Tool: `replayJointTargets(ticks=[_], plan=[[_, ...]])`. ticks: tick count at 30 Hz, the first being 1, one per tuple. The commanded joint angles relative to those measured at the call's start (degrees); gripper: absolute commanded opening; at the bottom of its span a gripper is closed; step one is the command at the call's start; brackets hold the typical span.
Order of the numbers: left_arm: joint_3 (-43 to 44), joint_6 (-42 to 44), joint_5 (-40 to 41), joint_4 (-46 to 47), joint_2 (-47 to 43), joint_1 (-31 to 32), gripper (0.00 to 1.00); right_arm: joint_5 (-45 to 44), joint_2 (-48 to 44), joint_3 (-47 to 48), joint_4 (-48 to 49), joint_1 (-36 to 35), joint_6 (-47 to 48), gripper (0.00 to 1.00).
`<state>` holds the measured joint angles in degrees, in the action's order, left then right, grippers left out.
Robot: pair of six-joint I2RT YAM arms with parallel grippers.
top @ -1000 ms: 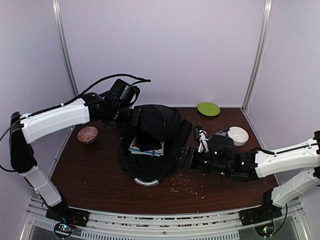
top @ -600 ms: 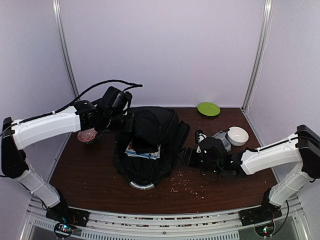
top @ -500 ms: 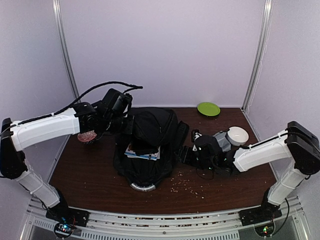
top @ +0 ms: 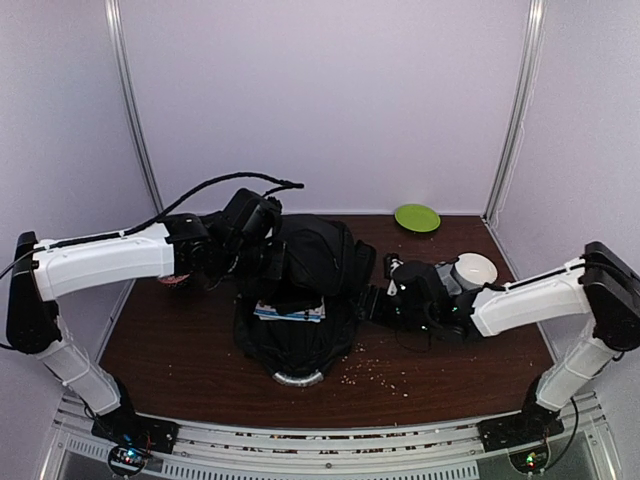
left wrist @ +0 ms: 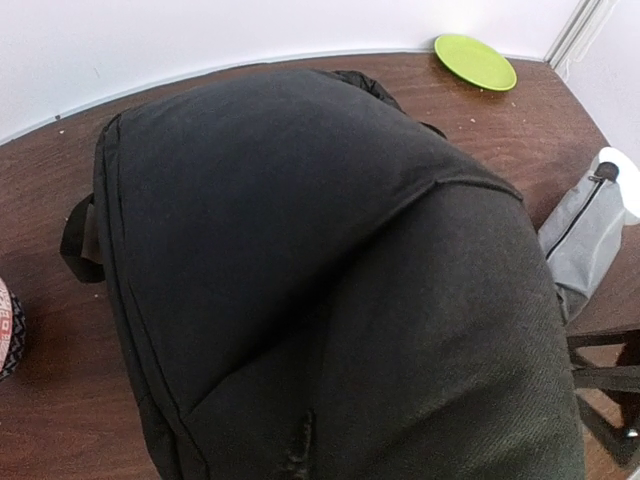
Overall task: Pack the student bag
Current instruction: Place the personal item in the student bag, then pick up the personal item from the center of the board.
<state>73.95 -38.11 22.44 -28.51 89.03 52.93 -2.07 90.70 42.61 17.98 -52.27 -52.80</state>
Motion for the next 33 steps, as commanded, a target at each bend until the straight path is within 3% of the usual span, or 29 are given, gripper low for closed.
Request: replayJointTargets(ticks=[1,5,9,18,33], plan=[[4.46,0.97,-1.65,7.37,3.7,-2.15,0.0,-13.27,-14.99,-4.44,-11.99,0.6,2.39,0.67],[9.34,0.84,-6.08,9.58,8.29,-3.71,0.0,-24.3,-24.71,-7.48,-22.39,3.43,-2.5,0.66],[11.1,-0.42,-11.87,13.37,11.41,-3.55,0.0,-25.48,-27.02,-7.94,-26.68,8.91,-4.54,0.66],[6.35,-0.56,-12.76,15.21,11.86,-3.18,0.0,-22.7,-14.55,-0.07,-31.46,14.6,-5.13,0.67],[4.3,2.55,-14.37,15.1,9.92,-3.18,0.0,-20.45,-1.2,5.03,-34.34,16.36,-9.83,0.67]])
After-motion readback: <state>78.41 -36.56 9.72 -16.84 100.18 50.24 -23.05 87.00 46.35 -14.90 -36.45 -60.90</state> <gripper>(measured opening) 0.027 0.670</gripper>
